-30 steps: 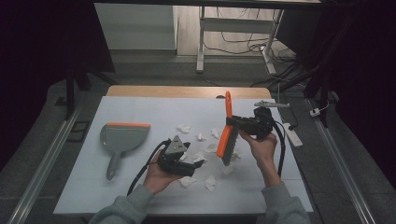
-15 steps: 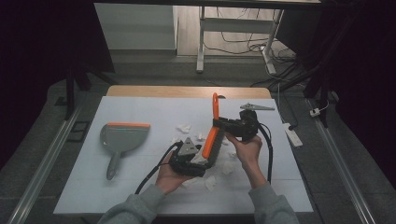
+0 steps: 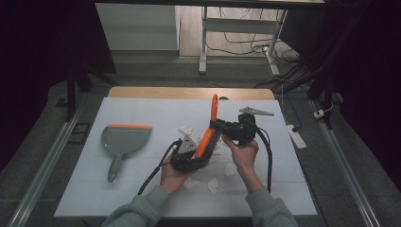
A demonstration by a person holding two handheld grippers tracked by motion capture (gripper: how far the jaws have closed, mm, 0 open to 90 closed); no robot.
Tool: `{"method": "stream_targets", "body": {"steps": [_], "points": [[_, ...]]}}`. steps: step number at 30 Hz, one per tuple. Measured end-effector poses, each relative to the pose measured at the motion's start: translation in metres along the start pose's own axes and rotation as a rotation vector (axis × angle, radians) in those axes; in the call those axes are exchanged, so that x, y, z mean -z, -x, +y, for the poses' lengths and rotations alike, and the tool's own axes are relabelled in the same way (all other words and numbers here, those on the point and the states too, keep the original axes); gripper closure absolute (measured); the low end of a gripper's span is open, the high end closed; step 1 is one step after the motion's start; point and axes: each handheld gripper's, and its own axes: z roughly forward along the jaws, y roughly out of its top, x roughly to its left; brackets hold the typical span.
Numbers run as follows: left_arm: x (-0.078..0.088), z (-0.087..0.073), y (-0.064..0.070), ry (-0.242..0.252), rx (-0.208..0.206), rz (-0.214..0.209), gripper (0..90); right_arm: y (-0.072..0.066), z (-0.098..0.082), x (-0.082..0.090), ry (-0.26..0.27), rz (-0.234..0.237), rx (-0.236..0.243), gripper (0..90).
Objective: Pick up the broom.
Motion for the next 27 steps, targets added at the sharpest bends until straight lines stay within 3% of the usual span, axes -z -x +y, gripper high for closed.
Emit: {"method": "stream_targets", "body": {"steps": [3, 4, 6, 14, 19, 22, 27], "points": [[0.001, 0.0, -0.003, -0.005, 0.019, 0.006, 70.2, -0.003, 0.0, 0.0, 0.005, 0.0, 0.009, 70.9], [0.002, -0.001, -0.008, -0.007, 0.057, 0.001, 74.2, -0.003, 0.0, 0.0, 0.007, 0.004, 0.005, 70.9], [0.004, -0.001, -0.014, -0.005, 0.071, -0.008, 76.2, -0.003, 0.0, 0.001, 0.008, 0.006, 0.0, 70.8], [0.014, 0.002, -0.025, -0.032, 0.051, -0.03, 77.4, -0.005, 0.0, 0.0, 0.01, 0.023, -0.01, 68.5], [0.029, 0.003, -0.039, -0.048, 0.049, -0.031, 77.6, -0.005, 0.005, 0.008, 0.023, 0.031, 0.031, 54.2], [0.039, 0.002, -0.047, -0.05, 0.056, -0.047, 77.6, -0.004, 0.008, 0.016, 0.005, 0.03, 0.062, 46.6], [0.048, 0.002, -0.05, -0.089, 0.014, -0.056, 77.6, 0.001, 0.008, 0.024, -0.025, 0.035, 0.103, 43.0]]}}
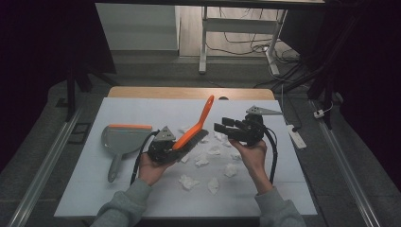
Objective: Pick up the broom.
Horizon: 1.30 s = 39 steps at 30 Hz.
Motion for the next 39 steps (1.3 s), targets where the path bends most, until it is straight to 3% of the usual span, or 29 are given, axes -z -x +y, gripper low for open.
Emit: {"method": "stream_targets", "body": {"steps": [7, 10, 18, 30, 36, 39], "points": [[0.011, 0.002, -0.004, -0.05, -0.053, -0.004, 77.6, -0.001, -0.005, 0.0, -0.095, 0.005, 0.07, 39.7], [0.013, 0.003, -0.005, -0.068, -0.057, -0.01, 77.6, -0.003, -0.007, 0.002, -0.13, -0.02, 0.11, 39.4], [0.017, 0.005, -0.009, -0.109, -0.071, -0.029, 77.6, -0.002, -0.013, 0.01, -0.168, -0.01, 0.149, 38.8], [0.029, 0.005, -0.019, -0.165, -0.094, -0.054, 77.5, 0.002, -0.021, 0.025, -0.224, -0.039, 0.198, 36.9], [0.029, 0.007, -0.019, -0.207, -0.106, -0.065, 77.5, -0.007, -0.018, 0.027, -0.24, -0.028, 0.233, 37.1], [0.026, 0.01, -0.017, -0.234, -0.119, -0.075, 77.5, -0.015, -0.015, 0.027, -0.249, -0.018, 0.272, 36.8]]}}
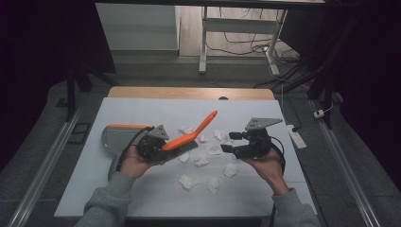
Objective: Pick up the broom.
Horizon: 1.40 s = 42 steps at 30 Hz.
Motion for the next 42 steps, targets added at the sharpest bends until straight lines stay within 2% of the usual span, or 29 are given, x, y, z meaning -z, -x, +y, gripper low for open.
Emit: {"method": "stream_targets", "body": {"steps": [1, 2, 4, 8, 10, 15, 17, 18, 26, 27, 28, 31, 35, 37, 39, 42], "points": [[-0.003, 0.003, 0.002, -0.022, -0.016, -0.007, 77.5, -0.003, 0.003, 0.001, -0.001, 0.005, 0.013, 36.5], [-0.003, 0.003, 0.002, -0.022, -0.016, -0.007, 77.5, -0.005, 0.004, 0.001, 0.001, 0.012, 0.021, 36.5], [-0.007, 0.01, 0.002, -0.066, -0.043, -0.014, 77.5, -0.01, 0.008, 0.001, -0.005, 0.019, 0.037, 35.8], [-0.012, 0.017, 0.002, -0.099, -0.065, -0.032, 77.5, -0.016, 0.012, 0.001, -0.018, 0.018, 0.084, 35.0], [-0.016, 0.021, 0.002, -0.116, -0.078, -0.051, 77.5, -0.018, 0.013, 0.0, -0.025, 0.024, 0.096, 34.8], [-0.027, 0.028, 0.007, -0.165, -0.115, -0.066, 77.5, -0.022, 0.017, -0.006, -0.051, 0.017, 0.131, 34.6], [-0.032, 0.031, 0.009, -0.181, -0.134, -0.077, 77.5, -0.024, 0.018, -0.012, -0.073, 0.012, 0.152, 34.7], [-0.034, 0.032, 0.01, -0.191, -0.145, -0.081, 77.5, -0.025, 0.02, -0.018, -0.109, 0.003, 0.167, 34.7], [-0.042, 0.043, 0.026, -0.26, -0.251, -0.135, 77.4, -0.025, 0.018, -0.042, -0.229, 0.05, 0.205, 34.0], [-0.042, 0.043, 0.026, -0.26, -0.251, -0.135, 77.5, -0.025, 0.018, -0.042, -0.229, 0.05, 0.205, 34.0], [-0.042, 0.044, 0.03, -0.261, -0.262, -0.141, 77.4, -0.026, 0.017, -0.046, -0.259, 0.063, 0.214, 34.6], [-0.041, 0.046, 0.031, -0.263, -0.275, -0.146, 77.5, -0.026, 0.016, -0.048, -0.273, 0.073, 0.222, 36.1], [-0.038, 0.048, 0.035, -0.256, -0.294, -0.159, 77.5, -0.029, 0.013, -0.053, -0.322, 0.118, 0.254, 42.0], [-0.037, 0.049, 0.036, -0.257, -0.305, -0.165, 77.5, -0.031, 0.011, -0.056, -0.354, 0.134, 0.268, 46.8], [-0.037, 0.05, 0.037, -0.257, -0.312, -0.168, 77.5, -0.031, 0.011, -0.057, -0.365, 0.143, 0.271, 48.5], [-0.037, 0.05, 0.038, -0.26, -0.328, -0.182, 77.5, -0.033, 0.008, -0.061, -0.399, 0.165, 0.306, 59.3]]}}
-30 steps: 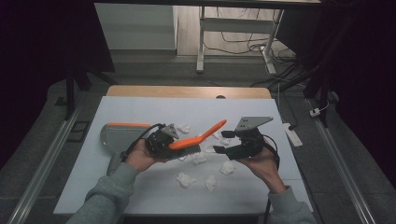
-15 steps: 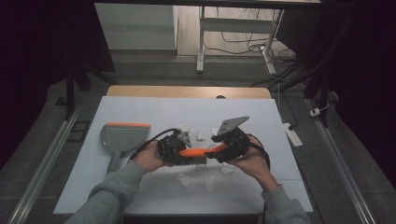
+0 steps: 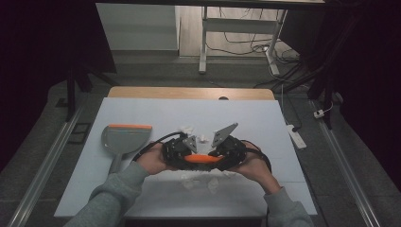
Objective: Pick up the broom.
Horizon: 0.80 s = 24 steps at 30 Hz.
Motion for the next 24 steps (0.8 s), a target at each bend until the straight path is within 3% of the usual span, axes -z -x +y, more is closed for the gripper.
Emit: {"method": "stream_targets", "body": {"steps": [6, 10, 15, 16, 17, 21, 23, 24], "points": [[0.002, -0.002, -0.001, 0.009, -0.025, -0.033, 77.4, -0.003, -0.001, -0.001, -0.01, 0.042, 0.054, 65.5], [0.005, -0.004, -0.002, 0.025, -0.026, -0.027, 76.4, -0.006, -0.001, 0.001, -0.002, 0.039, 0.084, 67.9], [0.011, -0.009, -0.002, 0.11, 0.029, 0.1, 60.0, -0.004, -0.003, 0.004, 0.026, 0.029, 0.06, 70.0], [0.011, -0.009, -0.002, 0.11, 0.029, 0.1, 53.1, -0.003, -0.003, 0.005, 0.03, 0.018, 0.054, 70.2], [0.015, -0.012, 0.0, 0.145, 0.054, 0.171, 45.8, -0.002, -0.004, 0.006, 0.034, 0.002, 0.053, 70.2], [0.025, -0.023, 0.004, 0.203, 0.137, 0.295, 27.3, 0.003, -0.008, 0.008, 0.059, -0.019, 0.016, 70.2], [0.031, -0.031, 0.007, 0.218, 0.188, 0.337, 25.6, 0.005, -0.01, 0.01, 0.068, -0.042, -0.002, 70.2], [0.031, -0.031, 0.007, 0.218, 0.188, 0.337, 24.9, 0.007, -0.011, 0.012, 0.076, -0.044, -0.011, 70.2]]}}
